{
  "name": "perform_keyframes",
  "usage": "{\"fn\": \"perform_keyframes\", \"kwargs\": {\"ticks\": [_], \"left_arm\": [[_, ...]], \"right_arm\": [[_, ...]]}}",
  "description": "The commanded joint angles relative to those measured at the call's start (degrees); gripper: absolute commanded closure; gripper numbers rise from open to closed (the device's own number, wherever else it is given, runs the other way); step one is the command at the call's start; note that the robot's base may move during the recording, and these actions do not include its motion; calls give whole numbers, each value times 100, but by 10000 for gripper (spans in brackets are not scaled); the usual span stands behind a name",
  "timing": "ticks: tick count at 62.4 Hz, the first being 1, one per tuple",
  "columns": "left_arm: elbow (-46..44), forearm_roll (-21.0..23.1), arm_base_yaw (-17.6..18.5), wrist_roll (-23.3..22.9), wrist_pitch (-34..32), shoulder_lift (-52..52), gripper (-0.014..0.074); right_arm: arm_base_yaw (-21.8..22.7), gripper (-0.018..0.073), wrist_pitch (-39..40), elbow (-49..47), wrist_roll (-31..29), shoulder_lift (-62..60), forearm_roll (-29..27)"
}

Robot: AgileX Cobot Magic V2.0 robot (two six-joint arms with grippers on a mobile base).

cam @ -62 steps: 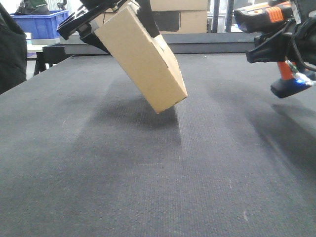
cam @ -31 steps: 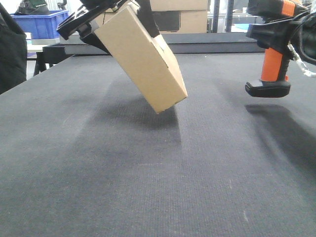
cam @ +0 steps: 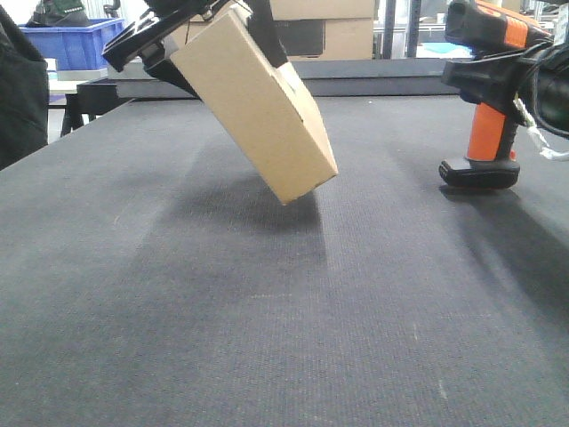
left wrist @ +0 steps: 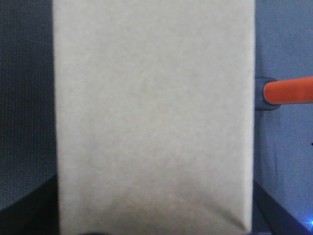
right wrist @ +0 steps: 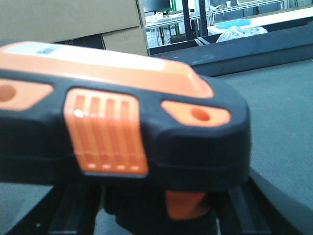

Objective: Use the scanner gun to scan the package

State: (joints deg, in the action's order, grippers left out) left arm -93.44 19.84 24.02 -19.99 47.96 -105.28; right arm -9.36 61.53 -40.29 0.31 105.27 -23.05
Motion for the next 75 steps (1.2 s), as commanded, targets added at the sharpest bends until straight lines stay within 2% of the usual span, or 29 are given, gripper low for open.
{"fn": "perform_keyframes", "kwargs": {"ticks": [1, 17, 21, 27, 32, 39, 51, 58, 75], "left_arm": [[-1, 45, 30, -18, -59, 32, 708], [-1, 45, 30, -18, -59, 32, 708], [-1, 45, 30, -18, -37, 32, 708], [-1, 45, 30, -18, -9, 32, 708], [-1, 45, 30, -18, 30, 32, 708], [-1, 45, 30, -18, 30, 32, 708], [-1, 45, 30, -18, 30, 32, 708], [-1, 45, 30, -18, 30, 32, 708], [-1, 6, 8, -18, 30, 32, 708]], "right_arm": [[14, 727, 253, -28, 22, -39, 1], [14, 725, 161, -28, 22, -39, 1], [14, 698, 147, -28, 22, -39, 1], [14, 572, 122, -28, 22, -39, 1], [14, 397, 122, -28, 22, -39, 1], [14, 223, 96, -28, 22, -39, 1], [14, 64, -159, -28, 22, -39, 89], [14, 27, -123, -28, 22, -39, 185], [14, 25, -110, 296, 22, -204, 201]]}}
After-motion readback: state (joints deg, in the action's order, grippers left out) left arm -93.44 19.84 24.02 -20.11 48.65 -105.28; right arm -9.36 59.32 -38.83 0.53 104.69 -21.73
